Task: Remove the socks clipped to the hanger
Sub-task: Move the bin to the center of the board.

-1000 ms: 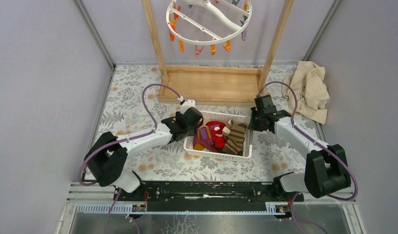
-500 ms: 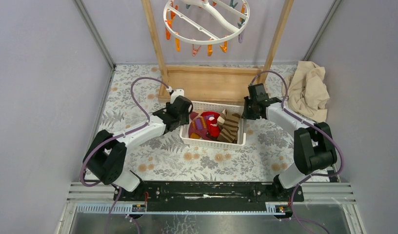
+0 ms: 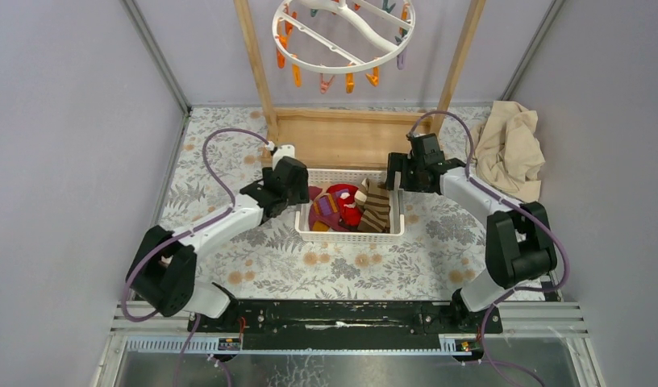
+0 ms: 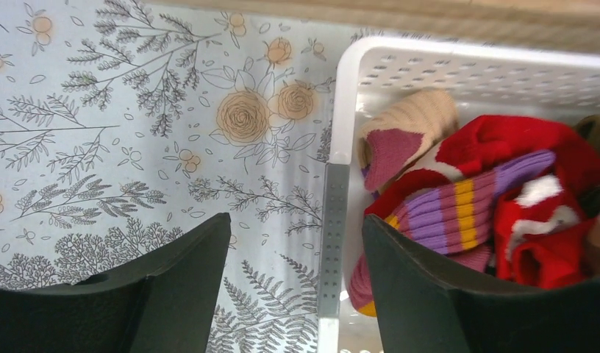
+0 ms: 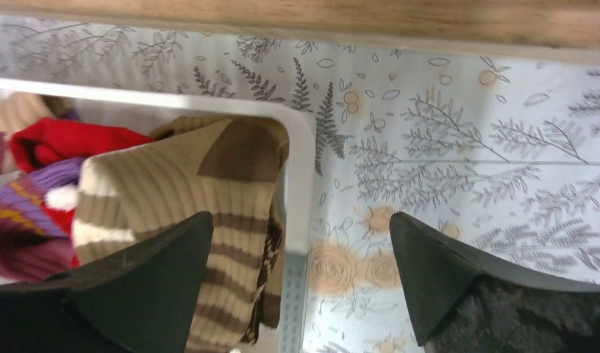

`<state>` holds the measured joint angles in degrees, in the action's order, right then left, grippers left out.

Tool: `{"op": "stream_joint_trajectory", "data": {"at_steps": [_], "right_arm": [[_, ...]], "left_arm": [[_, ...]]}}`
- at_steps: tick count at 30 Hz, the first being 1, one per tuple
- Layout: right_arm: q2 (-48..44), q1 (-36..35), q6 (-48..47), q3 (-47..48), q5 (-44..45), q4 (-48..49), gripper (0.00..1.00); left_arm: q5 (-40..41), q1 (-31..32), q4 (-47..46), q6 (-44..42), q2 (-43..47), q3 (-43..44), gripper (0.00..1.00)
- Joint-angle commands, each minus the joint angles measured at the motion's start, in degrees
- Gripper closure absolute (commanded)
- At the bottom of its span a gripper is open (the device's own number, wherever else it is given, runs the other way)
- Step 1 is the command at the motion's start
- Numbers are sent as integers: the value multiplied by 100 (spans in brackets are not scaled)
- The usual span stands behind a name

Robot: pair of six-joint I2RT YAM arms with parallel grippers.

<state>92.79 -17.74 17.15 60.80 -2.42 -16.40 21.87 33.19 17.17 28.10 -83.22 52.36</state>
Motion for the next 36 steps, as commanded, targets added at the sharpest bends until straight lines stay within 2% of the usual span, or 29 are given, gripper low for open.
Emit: {"op": "stream_joint_trajectory", "data": {"at_steps": [1,3,4,5,9,12,16,20,24,27,30,36], "right_arm": [[-976,-19,-111,-40,280,-59,0],[-1313,-19,-125,-52,468,-173,0],[-1474,-19,-146,-50,543,-207,0],[-1658,-19,-166,-62,665,-219,0],[-2377,-13,-424,-95,1354,-197,0],[-2938,-10,-792,-3,1548,-186,0],[-3721,-2,-1352,-109,1590,325,0],[-4039,41,-1634,-552,2045,936,0],[-4145,236,-1521,-1559,2265,1859,0],[-4139,420,-1426,-2470,2399,2801,0],[-4120,547,-1268,-3352,2600,3764,0],[-3698,585,-1214,-4180,2661,4950,0]], "left_arm": [[97,-58,155,-90,605,104,23],[117,-66,339,-109,853,193,13],[112,-71,419,-128,970,244,4],[107,-72,491,-151,1091,295,2],[121,-93,721,-259,1704,511,2],[-50,-175,752,-430,2095,708,2],[-172,-348,843,-568,2304,1139,2],[-81,-566,455,-688,2376,1213,2],[318,-870,-323,-922,2440,518,1],[-68,-1196,-1442,-1307,2569,-547,2],[0,-1474,-2256,-1411,2463,-1323,2],[307,-1886,-3397,-1956,1901,-2332,2]]}}
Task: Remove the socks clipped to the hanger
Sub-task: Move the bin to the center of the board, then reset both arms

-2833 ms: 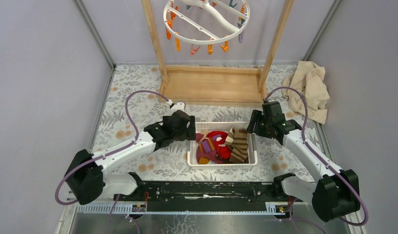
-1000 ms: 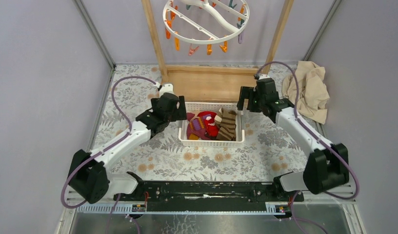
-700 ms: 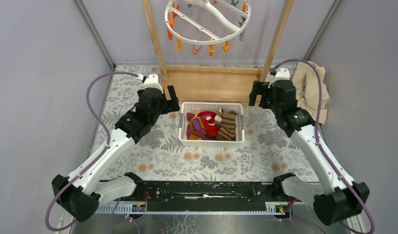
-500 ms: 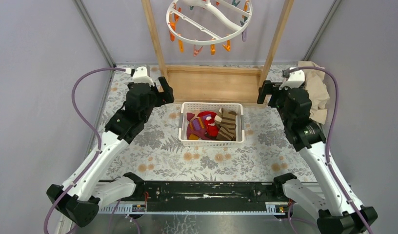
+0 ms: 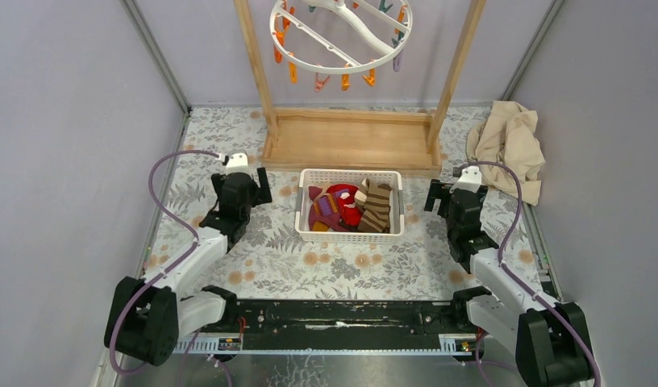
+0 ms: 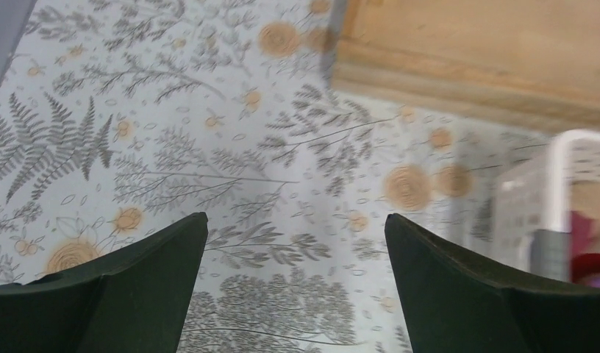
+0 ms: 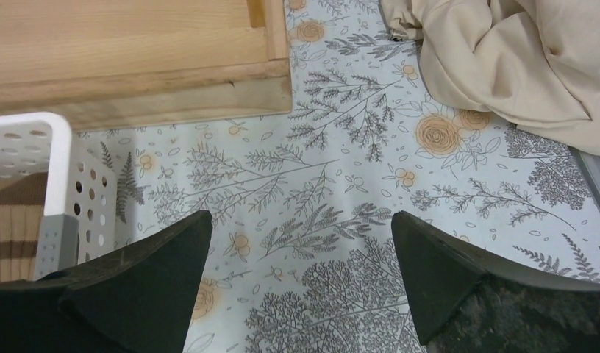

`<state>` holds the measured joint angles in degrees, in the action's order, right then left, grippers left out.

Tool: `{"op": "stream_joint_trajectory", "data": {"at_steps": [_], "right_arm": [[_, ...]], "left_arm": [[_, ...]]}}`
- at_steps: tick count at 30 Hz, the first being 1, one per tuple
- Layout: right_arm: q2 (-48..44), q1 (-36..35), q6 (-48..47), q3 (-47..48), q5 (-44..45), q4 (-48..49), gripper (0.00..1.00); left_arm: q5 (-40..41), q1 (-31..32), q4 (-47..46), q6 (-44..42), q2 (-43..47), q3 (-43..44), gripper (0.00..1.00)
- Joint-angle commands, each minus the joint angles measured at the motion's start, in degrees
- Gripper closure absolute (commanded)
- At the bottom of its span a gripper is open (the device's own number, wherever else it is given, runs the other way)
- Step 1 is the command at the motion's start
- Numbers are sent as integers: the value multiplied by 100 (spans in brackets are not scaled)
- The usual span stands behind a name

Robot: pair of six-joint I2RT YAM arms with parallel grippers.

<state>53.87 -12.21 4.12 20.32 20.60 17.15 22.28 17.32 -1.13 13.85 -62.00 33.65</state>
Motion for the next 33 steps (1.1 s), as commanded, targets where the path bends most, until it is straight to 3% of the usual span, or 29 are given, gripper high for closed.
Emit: {"op": "stream_joint_trajectory", "data": {"at_steps": [1,9,14,17,26,31,33], "right_arm": [[312,38,136,-215,421,1750,0],[1380,34,32,-737,610,3288,0],[2048,34,76,-950,685,4297,0],[2180,35,127,-632,873,3729,0],[2383,87,-366,-907,1075,4768,0],[3209,336,-369,-1234,1053,6387,0],[3129,350,-298,-1155,977,6028,0]], "left_arm": [[209,-403,-1779,-598,-329,-577,2],[12,-794,-3205,-821,-1508,-1075,2],[-327,-1043,-3838,-804,-1609,-1201,2],[-662,-1171,-4141,-790,-1609,-1293,2],[-1159,-1338,-4787,-709,-1854,-1307,2],[-1390,-1492,-5064,-779,-1851,-1419,2],[-1535,-1499,-5513,-869,-1857,-1658,2]]}}
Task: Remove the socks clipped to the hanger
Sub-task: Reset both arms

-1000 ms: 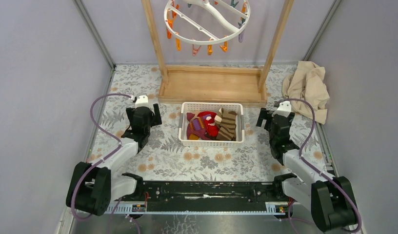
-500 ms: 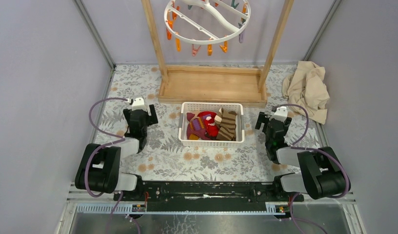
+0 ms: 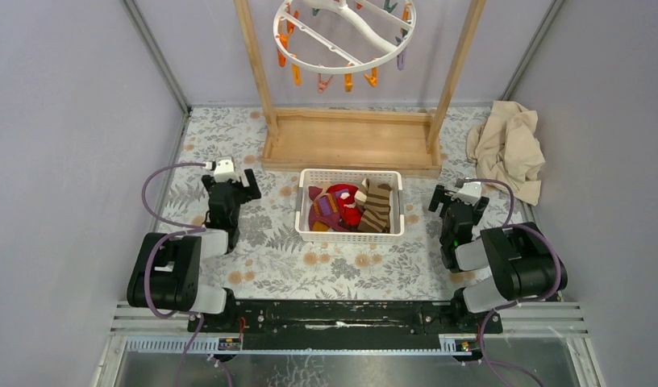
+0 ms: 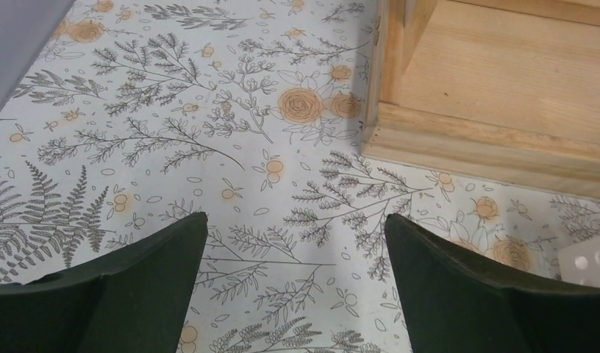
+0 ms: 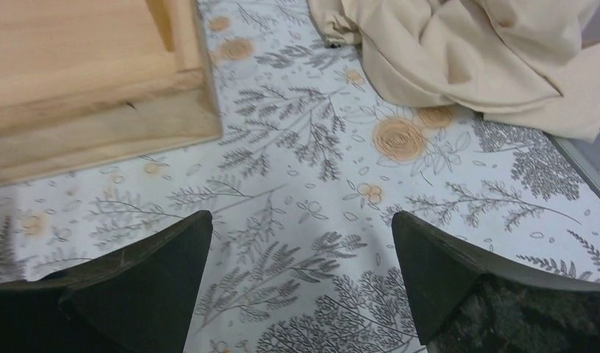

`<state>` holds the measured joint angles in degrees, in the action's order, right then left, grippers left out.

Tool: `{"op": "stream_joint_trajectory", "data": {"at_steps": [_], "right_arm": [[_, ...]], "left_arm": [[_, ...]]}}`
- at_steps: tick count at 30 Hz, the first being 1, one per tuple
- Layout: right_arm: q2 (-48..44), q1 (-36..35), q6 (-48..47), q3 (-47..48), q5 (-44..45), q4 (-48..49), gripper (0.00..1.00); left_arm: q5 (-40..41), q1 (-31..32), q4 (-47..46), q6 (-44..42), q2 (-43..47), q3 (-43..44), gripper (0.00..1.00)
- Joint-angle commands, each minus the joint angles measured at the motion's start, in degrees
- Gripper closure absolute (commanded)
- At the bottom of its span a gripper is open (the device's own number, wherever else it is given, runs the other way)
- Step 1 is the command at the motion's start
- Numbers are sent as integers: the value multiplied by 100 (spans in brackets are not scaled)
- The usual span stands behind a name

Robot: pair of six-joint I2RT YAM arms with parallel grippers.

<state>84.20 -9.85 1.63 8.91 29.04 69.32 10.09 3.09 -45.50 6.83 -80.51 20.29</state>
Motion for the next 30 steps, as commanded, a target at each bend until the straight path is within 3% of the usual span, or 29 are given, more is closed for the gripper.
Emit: {"op": "stream_joint_trajectory", "data": {"at_steps": [1,3,8,11,30], "right_arm": [[28,133,-7,42,99,567,0],[80,162,-15,47,45,643,0],[617,159,-456,-65,-715,1458,0],[416,158,-391,44,-757,868,0],[492,264,-330,350,-962,422,0]], "left_arm": [[-417,-105,-1697,-196,-150,-576,2],[-641,-148,-2693,-272,-357,-938,2],[-881,-151,-2175,-378,-439,-652,2],[-1060,-159,-2148,-437,-555,-586,2],[-1049,-204,-2174,-371,-661,-562,1]]}}
